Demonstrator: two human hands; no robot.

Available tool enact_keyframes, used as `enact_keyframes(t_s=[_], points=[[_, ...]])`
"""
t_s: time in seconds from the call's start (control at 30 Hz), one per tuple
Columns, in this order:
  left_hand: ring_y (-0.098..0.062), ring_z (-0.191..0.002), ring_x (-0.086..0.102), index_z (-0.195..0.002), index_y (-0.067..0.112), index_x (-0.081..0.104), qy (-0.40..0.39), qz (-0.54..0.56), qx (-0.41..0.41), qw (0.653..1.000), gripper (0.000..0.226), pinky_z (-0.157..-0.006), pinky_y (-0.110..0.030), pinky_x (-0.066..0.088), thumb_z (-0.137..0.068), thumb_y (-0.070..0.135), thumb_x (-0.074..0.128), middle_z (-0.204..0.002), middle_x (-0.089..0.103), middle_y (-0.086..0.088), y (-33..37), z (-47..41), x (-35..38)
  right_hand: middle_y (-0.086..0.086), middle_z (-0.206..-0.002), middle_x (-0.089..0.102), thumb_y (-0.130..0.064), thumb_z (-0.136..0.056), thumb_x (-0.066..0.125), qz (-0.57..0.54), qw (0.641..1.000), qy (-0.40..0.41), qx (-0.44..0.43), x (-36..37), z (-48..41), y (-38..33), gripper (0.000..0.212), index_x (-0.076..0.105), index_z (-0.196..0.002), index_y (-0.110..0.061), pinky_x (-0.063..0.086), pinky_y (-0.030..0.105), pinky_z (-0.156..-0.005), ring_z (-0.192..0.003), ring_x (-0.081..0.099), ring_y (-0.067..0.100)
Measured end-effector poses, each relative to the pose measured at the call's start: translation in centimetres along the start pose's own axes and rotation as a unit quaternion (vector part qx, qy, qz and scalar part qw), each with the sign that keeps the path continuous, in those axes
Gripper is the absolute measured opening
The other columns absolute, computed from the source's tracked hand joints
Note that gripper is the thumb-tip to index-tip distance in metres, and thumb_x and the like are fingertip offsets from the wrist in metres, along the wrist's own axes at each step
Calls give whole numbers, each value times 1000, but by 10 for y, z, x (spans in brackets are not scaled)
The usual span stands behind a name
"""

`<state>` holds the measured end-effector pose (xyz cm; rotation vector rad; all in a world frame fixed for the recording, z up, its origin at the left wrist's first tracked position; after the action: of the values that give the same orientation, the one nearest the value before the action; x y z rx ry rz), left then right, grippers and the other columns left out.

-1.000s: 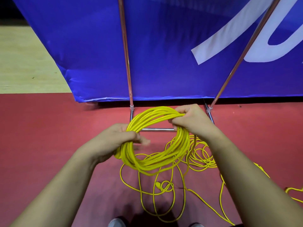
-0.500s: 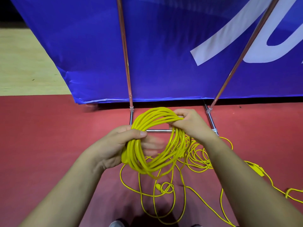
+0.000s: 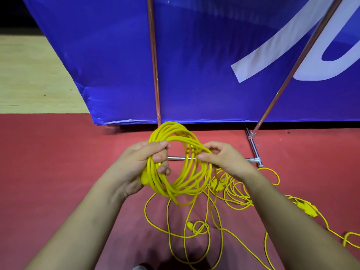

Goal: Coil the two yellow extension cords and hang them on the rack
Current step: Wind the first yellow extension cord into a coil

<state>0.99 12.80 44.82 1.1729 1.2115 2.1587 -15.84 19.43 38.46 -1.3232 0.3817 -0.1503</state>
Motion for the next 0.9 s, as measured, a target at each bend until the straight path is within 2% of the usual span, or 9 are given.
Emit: enact_keyframes(t_s=[0.2,0.3,0.4,0.53,0.6,0.67,0.77,0.83,0.9], points=[[-20,-58,64,-81,7,54,24,46,1,999,11,-56,-32,56,-82,18,54,-51,48,2,8,0,-18,10,-75,70,-16,-88,70,74,997,-15,23,2,-1,21,18,64,-71,-19,38,24,-60,-66,54,13],[-37,-87,71,-76,5,63,29,92,-8,995,15,-61,-36,60,-80,16,53,-85,72,-17,12,3,-19,0,-68,66,-13,-91,66,119,992,-17,44,3,-3,37,24,59,-70,-21,33,18,-50,-52,44,0],[-27,-70,73,-76,7,65,58,65,11,996,15,-54,-31,58,-77,18,54,-86,74,-18,19,4,-26,-13,-50,55,-8,-92,63,153,984,-38,79,3,-3,62,17,55,-80,-16,26,25,-50,-50,35,10],[-17,-47,57,-58,13,63,56,-13,57,997,28,-50,-27,50,-83,21,56,-52,57,-3,26,1,-29,10,-64,65,-5,-93,61,40,993,39,101,-5,-2,55,12,49,-90,-6,37,20,-42,-46,52,18],[-18,-48,53,-65,6,58,65,-75,84,991,27,-51,-28,47,-87,22,56,-49,52,-3,29,0,-30,9,-60,62,-9,-92,62,63,992,61,92,-3,-1,36,11,53,-86,-7,32,18,-38,-38,45,11],[-19,-50,53,-79,0,56,75,-112,104,985,24,-52,-30,48,-90,21,58,-51,49,-3,32,-1,-32,4,-56,61,-11,-89,65,165,983,22,79,7,3,14,10,61,-81,-5,29,19,-40,-36,36,7],[-22,-57,61,-75,-5,56,90,-165,84,979,31,-59,-33,50,-91,21,60,-58,54,-8,25,-3,-40,-1,-54,59,-12,-86,66,283,945,-150,62,44,24,-19,10,72,-79,-9,29,18,-42,-39,36,3],[-24,-65,68,-71,0,59,89,-195,53,975,28,-59,-31,54,-91,18,60,-64,65,-14,15,-3,-38,-4,-53,56,-16,-86,68,270,929,-248,42,68,45,-41,9,74,-82,-12,28,19,-43,-43,36,5],[-25,-71,69,-82,2,63,55,-215,17,975,18,-65,-32,58,-92,17,58,-78,73,-17,1,-3,-28,-4,-51,54,-13,-88,67,197,944,-264,14,76,52,-65,10,75,-83,-13,28,21,-44,-45,36,8]])
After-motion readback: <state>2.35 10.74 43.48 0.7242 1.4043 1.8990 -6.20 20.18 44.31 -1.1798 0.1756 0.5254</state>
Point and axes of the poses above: each hand's wrist, its own z-axis away from the middle knuckle, its own x-axis out of the palm, y = z × x, the point moved 10 cm from there along -z, towards the middle knuckle
